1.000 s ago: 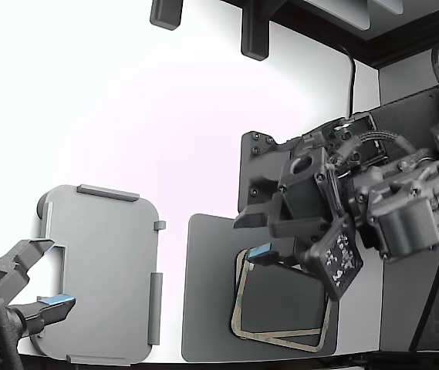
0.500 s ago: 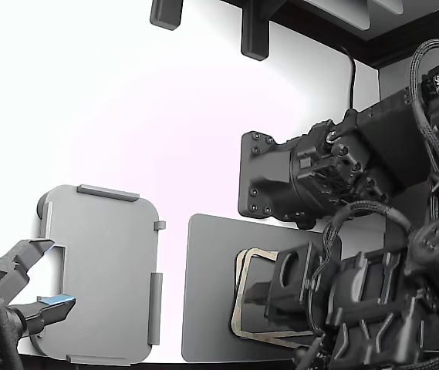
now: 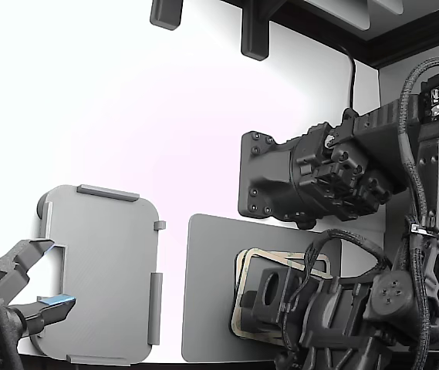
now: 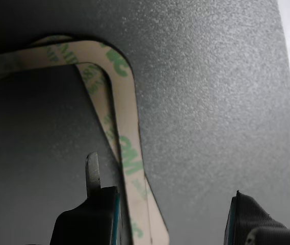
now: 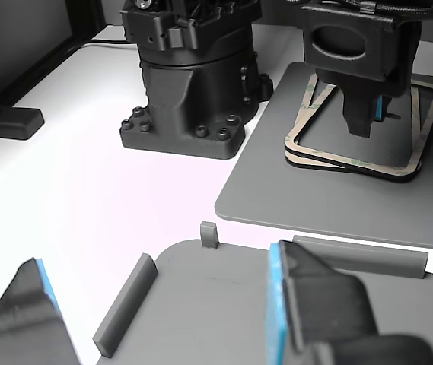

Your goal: Move top rectangular frame to the holder.

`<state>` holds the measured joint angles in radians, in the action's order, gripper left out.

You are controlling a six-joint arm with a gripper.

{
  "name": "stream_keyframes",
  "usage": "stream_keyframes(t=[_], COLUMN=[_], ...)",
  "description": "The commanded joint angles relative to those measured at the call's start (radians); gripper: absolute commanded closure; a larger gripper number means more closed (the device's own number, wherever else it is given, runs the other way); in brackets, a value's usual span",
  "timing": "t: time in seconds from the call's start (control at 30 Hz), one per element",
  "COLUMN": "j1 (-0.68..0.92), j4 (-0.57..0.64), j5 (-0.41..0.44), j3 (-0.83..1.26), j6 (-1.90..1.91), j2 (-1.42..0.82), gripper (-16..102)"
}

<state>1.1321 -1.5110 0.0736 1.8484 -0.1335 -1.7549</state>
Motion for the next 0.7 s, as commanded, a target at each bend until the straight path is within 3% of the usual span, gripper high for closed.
stream_keyframes(t=[0.0,0.67], j1=[0.0,0.021], j4=[0.043,0.212], j5=[-0.003,-0.026], j3=[0.015,0.166], j6=[0.002,0.014], j2=[-0.026,-0.044], gripper=[1,12])
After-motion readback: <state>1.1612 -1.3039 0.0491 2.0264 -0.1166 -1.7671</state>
